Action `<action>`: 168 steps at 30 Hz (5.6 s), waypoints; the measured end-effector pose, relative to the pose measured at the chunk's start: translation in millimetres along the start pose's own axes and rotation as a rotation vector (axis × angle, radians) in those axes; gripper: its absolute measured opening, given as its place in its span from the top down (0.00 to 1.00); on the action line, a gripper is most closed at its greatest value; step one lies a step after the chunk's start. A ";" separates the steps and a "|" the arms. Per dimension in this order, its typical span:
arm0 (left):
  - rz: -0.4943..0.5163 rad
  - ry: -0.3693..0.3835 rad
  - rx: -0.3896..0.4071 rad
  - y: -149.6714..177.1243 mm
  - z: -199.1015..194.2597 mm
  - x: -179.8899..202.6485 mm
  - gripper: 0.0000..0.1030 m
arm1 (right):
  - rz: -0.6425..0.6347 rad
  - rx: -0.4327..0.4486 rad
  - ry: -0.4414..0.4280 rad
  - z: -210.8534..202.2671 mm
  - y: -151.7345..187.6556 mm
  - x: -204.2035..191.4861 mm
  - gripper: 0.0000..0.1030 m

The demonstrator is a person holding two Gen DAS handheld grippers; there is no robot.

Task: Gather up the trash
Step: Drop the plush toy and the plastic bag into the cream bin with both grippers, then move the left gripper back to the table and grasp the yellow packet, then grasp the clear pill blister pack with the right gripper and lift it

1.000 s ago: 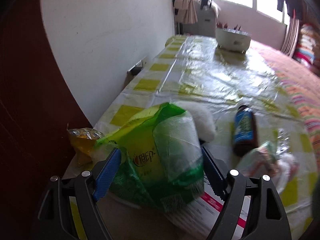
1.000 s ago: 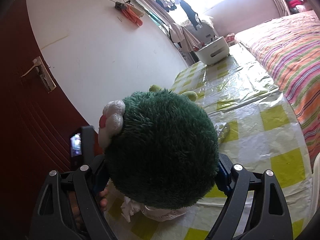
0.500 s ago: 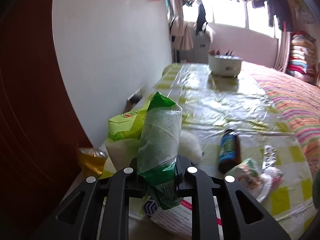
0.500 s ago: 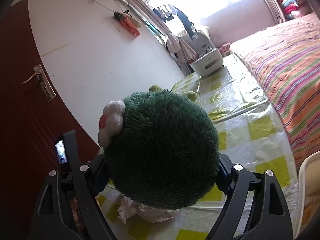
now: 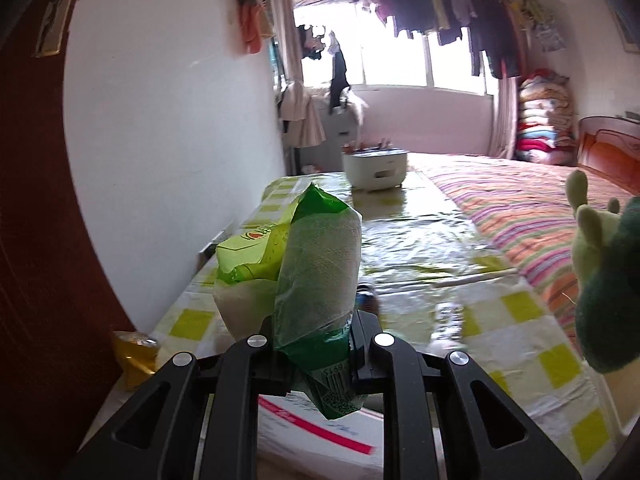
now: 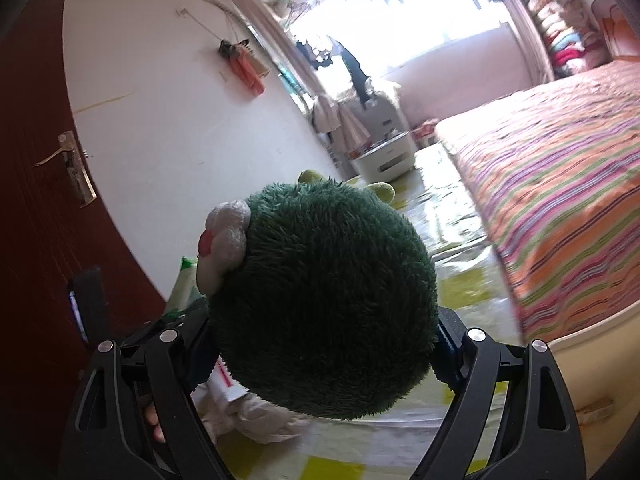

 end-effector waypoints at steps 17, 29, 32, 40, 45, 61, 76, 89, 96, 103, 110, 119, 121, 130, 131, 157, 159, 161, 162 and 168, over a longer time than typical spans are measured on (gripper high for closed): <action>0.065 0.289 0.043 4.2 -29.0 85.9 0.82 | 0.037 0.184 0.349 -95.4 -11.4 86.8 0.20; 0.125 0.490 0.026 11.4 -55.3 138.6 0.82 | 0.162 0.195 0.559 -127.5 -1.2 145.2 0.16; 0.147 0.538 0.017 13.8 -63.0 151.7 0.82 | 0.181 0.205 0.581 -126.0 -2.4 145.3 0.14; 0.172 0.631 -0.008 16.1 -76.5 175.8 0.82 | 0.193 0.259 0.579 -136.9 -3.2 135.2 0.10; 0.175 0.702 -0.050 20.1 -80.0 189.6 0.82 | 0.205 0.356 0.557 -161.7 -9.3 130.1 0.09; 0.240 0.897 -0.188 42.9 -90.0 273.9 0.79 | 0.278 0.475 0.534 -190.1 -3.7 143.8 0.09; 0.160 0.758 -0.051 19.2 -90.5 228.4 0.21 | 0.256 0.442 0.503 -179.9 -5.2 137.3 0.09; 0.125 0.448 0.048 4.9 -64.1 97.2 0.21 | 0.125 0.278 0.323 -104.6 -1.1 83.9 0.09; 0.059 0.332 0.010 11.3 -51.4 23.9 0.21 | 0.019 0.183 0.213 -59.4 11.3 30.2 0.08; -0.089 0.068 -0.037 20.1 -27.4 -73.5 0.21 | -0.022 0.100 0.146 -25.2 25.9 -2.9 0.07; -0.104 -0.173 -0.195 40.9 16.4 -152.0 0.21 | -0.029 0.053 0.103 -8.7 32.2 -17.5 0.07; -0.088 -0.126 -0.304 51.1 57.5 -190.1 0.21 | -0.009 0.050 0.085 -7.2 29.0 -14.6 0.07; -0.076 -0.117 -0.325 53.4 66.7 -194.7 0.21 | -0.009 0.054 0.086 -8.6 28.4 -14.4 0.07; -0.035 -0.116 -0.374 65.9 96.2 -201.8 0.24 | 0.017 0.050 0.090 -10.5 27.1 -6.6 0.07; -0.037 -0.112 -0.376 66.0 97.2 -201.6 0.33 | 0.028 0.049 0.081 -10.3 27.3 -6.2 0.07; -0.087 0.013 -0.273 38.9 56.2 -156.9 0.72 | -0.138 -0.099 0.018 20.7 64.2 -50.7 0.07; -0.082 0.019 -0.272 38.8 55.6 -152.8 0.72 | -0.156 -0.123 0.031 28.9 66.8 -51.9 0.07; -0.083 0.031 -0.270 37.8 55.2 -149.3 0.72 | -0.168 -0.159 0.033 40.1 69.9 -51.9 0.07; -0.086 0.035 -0.267 37.4 54.5 -147.7 0.72 | -0.174 -0.175 0.042 45.8 71.0 -51.6 0.07; -0.080 0.070 -0.248 34.5 44.9 -137.3 0.72 | -0.214 -0.250 0.051 74.6 72.7 -54.4 0.07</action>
Point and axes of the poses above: each gripper's, at about its wrist camera, not at the fingertips, and z roughly the way its jaws point, x to its right, y to its underside, the point moved 5 cm from there along z, roughly the way its jaws point, and after that the axes turned 2 degrees about -x, right-handed, at the moved point
